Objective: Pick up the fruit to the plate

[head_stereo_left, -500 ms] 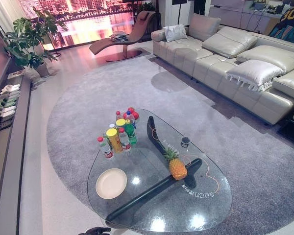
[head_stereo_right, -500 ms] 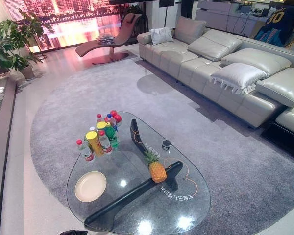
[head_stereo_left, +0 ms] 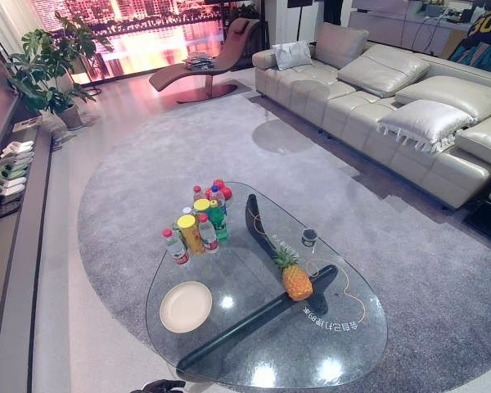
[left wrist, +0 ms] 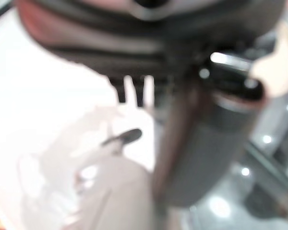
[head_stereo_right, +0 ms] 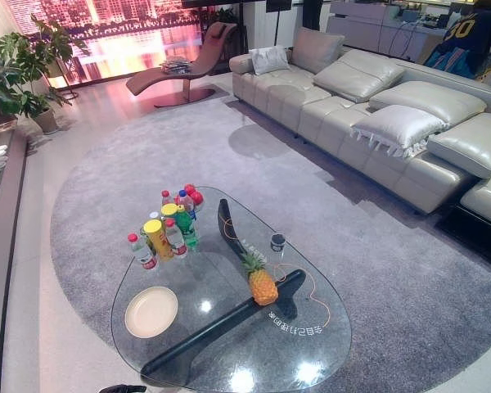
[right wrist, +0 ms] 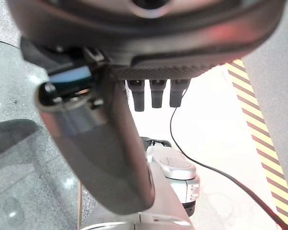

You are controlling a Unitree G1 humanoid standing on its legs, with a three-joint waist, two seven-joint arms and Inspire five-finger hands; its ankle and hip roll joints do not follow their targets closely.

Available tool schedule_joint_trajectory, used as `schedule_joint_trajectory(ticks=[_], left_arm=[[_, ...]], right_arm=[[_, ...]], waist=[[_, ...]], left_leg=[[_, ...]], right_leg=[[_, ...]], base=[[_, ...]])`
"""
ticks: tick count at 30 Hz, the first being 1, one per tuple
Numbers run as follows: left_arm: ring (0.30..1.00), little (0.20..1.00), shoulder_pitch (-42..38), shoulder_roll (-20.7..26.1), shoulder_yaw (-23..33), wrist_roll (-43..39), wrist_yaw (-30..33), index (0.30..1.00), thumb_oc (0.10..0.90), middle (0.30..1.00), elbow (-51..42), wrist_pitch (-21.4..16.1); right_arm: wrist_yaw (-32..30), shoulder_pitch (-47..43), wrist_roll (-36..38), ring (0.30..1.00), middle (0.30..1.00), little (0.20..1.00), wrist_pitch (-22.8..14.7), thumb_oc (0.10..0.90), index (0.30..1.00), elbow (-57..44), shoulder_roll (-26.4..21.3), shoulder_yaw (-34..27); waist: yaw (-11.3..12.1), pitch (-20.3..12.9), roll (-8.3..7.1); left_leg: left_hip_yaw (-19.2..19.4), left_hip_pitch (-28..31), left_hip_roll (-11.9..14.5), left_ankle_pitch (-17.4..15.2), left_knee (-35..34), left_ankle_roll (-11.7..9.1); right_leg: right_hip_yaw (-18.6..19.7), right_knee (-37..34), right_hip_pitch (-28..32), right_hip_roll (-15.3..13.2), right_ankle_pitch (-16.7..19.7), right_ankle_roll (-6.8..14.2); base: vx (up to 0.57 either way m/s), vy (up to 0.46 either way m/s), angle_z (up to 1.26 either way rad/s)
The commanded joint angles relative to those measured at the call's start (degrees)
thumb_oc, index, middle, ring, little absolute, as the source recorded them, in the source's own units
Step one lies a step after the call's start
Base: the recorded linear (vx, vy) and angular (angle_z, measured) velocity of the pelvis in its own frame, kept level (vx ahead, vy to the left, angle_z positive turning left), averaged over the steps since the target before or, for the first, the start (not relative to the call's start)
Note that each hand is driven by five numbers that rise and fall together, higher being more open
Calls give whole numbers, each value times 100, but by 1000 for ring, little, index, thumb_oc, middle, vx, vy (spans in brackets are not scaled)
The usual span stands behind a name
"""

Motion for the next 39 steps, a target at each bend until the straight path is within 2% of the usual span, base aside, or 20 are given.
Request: schedule_joint_trajectory(ticks=[1, 17, 39], left_arm=[[900, 900, -252, -215, 320, -373, -346, 900, 800, 900, 360, 35], [900, 900, -261, -226, 295, -377, -384, 900, 800, 900, 358, -10], [900, 900, -229, -226, 316, -414, -420, 900, 800, 900, 413, -86]], right_arm=[[505, -285, 644, 900, 900, 900, -119, 800, 900, 131, 123, -228], [580, -321, 642, 900, 900, 900, -209, 800, 900, 197, 118, -187], [384, -273, 683, 900, 900, 900, -556, 800, 900, 196, 109, -238]], waist=[[31, 95, -70], [41, 96, -44], [18, 115, -61]], left_leg=[[283, 229, 33, -479, 2, -86], [265, 199, 33, -458, 2, -80], [290, 207, 59, -465, 2, -85]], right_leg=[[-116, 27, -142, 34, 297, 57], [-139, 27, -159, 43, 294, 38], [-157, 27, -162, 33, 291, 49]], base=[[0, 0, 0], [0, 0, 0], [0, 0, 0]])
